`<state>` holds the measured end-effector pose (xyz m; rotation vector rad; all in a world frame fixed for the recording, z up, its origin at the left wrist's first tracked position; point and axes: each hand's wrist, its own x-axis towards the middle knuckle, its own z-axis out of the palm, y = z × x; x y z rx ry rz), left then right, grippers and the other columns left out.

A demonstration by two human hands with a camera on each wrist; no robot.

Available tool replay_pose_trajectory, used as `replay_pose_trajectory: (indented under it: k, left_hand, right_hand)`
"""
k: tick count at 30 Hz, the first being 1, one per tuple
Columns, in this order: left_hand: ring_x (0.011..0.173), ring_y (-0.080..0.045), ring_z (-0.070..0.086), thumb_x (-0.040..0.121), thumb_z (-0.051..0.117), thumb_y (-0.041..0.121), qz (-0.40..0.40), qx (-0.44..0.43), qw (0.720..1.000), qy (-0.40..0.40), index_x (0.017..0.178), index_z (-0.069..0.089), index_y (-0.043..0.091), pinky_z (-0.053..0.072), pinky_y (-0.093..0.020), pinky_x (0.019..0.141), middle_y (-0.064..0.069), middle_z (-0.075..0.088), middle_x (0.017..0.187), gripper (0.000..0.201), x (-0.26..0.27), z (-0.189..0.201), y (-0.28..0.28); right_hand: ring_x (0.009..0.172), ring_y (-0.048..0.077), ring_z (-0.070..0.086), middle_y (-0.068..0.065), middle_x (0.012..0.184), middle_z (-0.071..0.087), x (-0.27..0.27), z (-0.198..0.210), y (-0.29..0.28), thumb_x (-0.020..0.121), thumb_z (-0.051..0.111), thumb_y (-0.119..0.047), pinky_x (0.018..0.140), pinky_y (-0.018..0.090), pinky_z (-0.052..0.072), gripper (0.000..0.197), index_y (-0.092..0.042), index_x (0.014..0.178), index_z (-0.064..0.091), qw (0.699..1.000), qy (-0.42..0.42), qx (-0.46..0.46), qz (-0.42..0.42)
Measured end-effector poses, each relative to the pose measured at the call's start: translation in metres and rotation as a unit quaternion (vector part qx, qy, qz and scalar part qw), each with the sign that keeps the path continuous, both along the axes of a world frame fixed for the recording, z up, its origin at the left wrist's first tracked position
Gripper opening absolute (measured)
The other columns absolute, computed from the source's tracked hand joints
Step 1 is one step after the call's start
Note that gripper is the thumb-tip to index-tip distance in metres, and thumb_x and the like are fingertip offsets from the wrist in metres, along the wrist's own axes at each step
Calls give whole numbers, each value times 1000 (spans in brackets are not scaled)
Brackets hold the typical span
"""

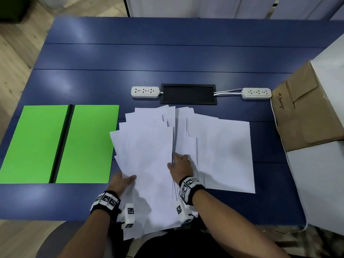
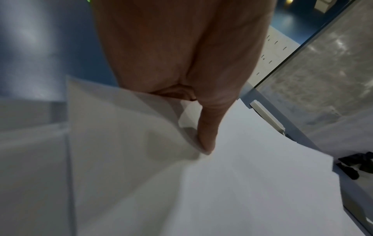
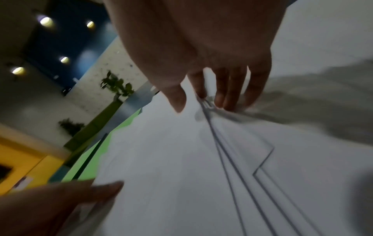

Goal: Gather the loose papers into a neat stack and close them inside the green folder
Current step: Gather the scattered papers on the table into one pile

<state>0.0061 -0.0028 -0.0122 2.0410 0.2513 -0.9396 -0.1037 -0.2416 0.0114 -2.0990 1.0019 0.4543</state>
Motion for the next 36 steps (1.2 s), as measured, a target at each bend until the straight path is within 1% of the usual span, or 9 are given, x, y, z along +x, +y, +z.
replay_pose_trajectory:
  k: [3,6,9,13,22,25,28,31,36]
  left_hand:
    - [100,-33,70,76,84,14,4,14,1000,-6,107,67,10,55,-50,93,-13,74,106,36,0,-7,3]
    - [92,-29,69,77,83,11,10,8,1000,-10,105,67,5,55,-40,86,-10,73,100,34,-2,-3,-3]
    - [89,-26,67,77,83,8,5,6,1000,-18,104,66,6,52,-37,82,-8,72,97,32,-4,2,-5]
    - [92,-31,70,76,84,13,-21,36,998,-46,105,68,8,56,-46,86,-9,74,98,34,-5,-4,1]
    - [86,-32,69,78,78,2,-8,34,998,-54,92,64,12,56,-48,84,-16,73,93,22,-7,-2,-2]
    - [88,-32,68,79,79,2,-18,36,997,-65,99,64,9,55,-47,85,-17,73,96,26,-8,-1,-2]
    - [92,-34,68,80,78,4,-39,48,995,-79,104,63,10,55,-46,87,-17,72,100,29,-8,-1,-3]
    - [93,-33,68,81,77,6,-48,55,994,-76,105,62,10,54,-45,88,-16,72,100,28,-9,2,-5]
    - [92,-34,69,81,78,4,-34,50,996,-62,103,63,9,55,-47,87,-17,72,99,27,-9,1,-5]
  right_hand:
    - [130,32,45,10,145,39,-12,7,-36,91,62,-18,101,45,45,50,-19,139,49,979,3,-71,-192]
    - [112,31,58,14,136,54,-20,4,-60,87,66,-5,85,33,47,57,-8,140,44,943,-27,46,-328]
    - [90,26,65,16,117,70,-20,-1,-60,81,74,-7,78,30,54,44,1,122,60,942,-8,150,-301]
    - [85,27,67,15,105,75,-22,-6,-52,81,77,-12,80,32,57,26,0,102,69,961,34,124,-244]
    - [105,35,70,18,116,72,-65,9,-145,82,73,-16,84,30,55,35,-1,113,72,948,23,-6,-316]
    - [120,41,52,17,136,50,-91,10,-191,77,72,-27,94,47,53,40,-10,113,69,935,84,-81,-334]
    - [135,45,30,15,150,24,-112,11,-216,79,80,-27,102,55,41,66,-17,137,52,917,146,-85,-360]
    - [139,45,28,19,154,22,-109,9,-215,72,88,-24,105,56,39,89,-13,145,39,917,149,-70,-364]
    - [133,43,37,17,148,29,-71,-1,-179,68,86,-17,99,49,48,85,-8,139,40,946,94,-48,-305]
